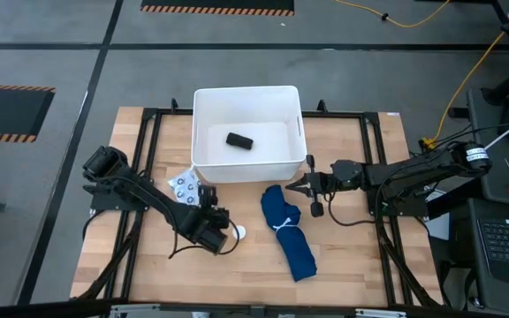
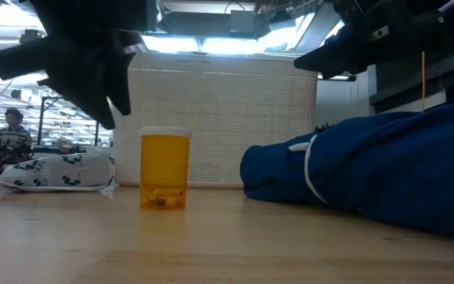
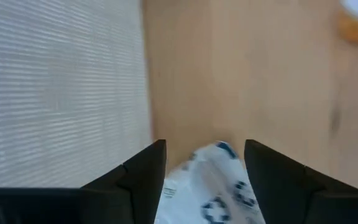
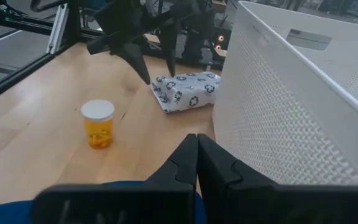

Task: Pick & place medical supplies in basket/bin
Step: Put the mailer bag into the white bin

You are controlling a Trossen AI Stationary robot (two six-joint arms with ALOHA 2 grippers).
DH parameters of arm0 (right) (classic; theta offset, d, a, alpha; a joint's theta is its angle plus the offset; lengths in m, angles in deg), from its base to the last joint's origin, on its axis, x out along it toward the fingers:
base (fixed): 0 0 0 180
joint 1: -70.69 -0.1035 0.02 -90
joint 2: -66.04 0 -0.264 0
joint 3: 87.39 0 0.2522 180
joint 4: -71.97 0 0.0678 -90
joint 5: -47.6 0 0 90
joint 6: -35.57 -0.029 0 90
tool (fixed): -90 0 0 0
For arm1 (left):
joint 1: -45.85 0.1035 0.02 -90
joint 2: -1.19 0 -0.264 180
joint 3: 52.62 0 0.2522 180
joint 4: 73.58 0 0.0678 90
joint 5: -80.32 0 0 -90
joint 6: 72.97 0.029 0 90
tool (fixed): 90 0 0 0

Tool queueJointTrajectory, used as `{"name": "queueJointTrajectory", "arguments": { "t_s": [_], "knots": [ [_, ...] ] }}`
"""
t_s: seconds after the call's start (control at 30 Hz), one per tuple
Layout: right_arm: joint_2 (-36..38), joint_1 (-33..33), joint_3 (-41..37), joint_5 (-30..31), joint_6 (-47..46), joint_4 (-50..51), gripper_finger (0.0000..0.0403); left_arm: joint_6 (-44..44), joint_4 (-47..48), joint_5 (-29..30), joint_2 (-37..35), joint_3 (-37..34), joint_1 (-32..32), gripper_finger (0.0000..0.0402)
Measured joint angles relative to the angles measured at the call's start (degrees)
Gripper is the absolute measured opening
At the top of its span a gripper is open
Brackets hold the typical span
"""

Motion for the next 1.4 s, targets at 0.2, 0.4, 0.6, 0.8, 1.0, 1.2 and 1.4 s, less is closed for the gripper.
{"name": "queueJointTrajectory", "arguments": {
  "t_s": [0.2, 0.4, 0.6, 0.8, 1.0, 1.2, 1.4],
  "knots": [
    [0.0, 0.0, 0.0, 0.0, 0.0, 0.0, 0.0012, 0.0, -0.2, -2.2, 0.0, 0.0, 1.7, 0.0199],
    [0.0, 0.0, 0.0, 0.0, 0.0, 0.3, 0.0012, 5.4, -0.6, -5.6, 4.0, 0.0, 3.5, 0.0199],
    [0.0, 0.0, 0.0, 0.0, 0.0, 0.4, 0.0012, 9.2, -0.1, -4.1, 7.8, 0.2, 5.4, 0.0199],
    [0.0, 0.0, 0.0, 0.0, 0.0, 0.5, 0.0012, 12.4, 1.7, -6.8, 8.3, 0.3, 7.5, 0.0198],
    [0.0, 0.0, 0.0, 0.0, 0.1, 0.5, 0.0012, 13.8, 4.3, -7.2, 8.3, 0.3, 8.0, 0.0198],
    [0.0, 0.0, 0.0, 0.0, 1.3, 0.5, 0.0012, 16.9, 4.1, -6.9, 8.3, 0.3, 8.2, 0.0198],
    [0.0, 0.0, 0.0, 0.0, 1.2, 0.5, 0.0012, 16.9, 2.7, -8.4, 8.3, 0.1, 9.2, 0.0198]
  ]
}}
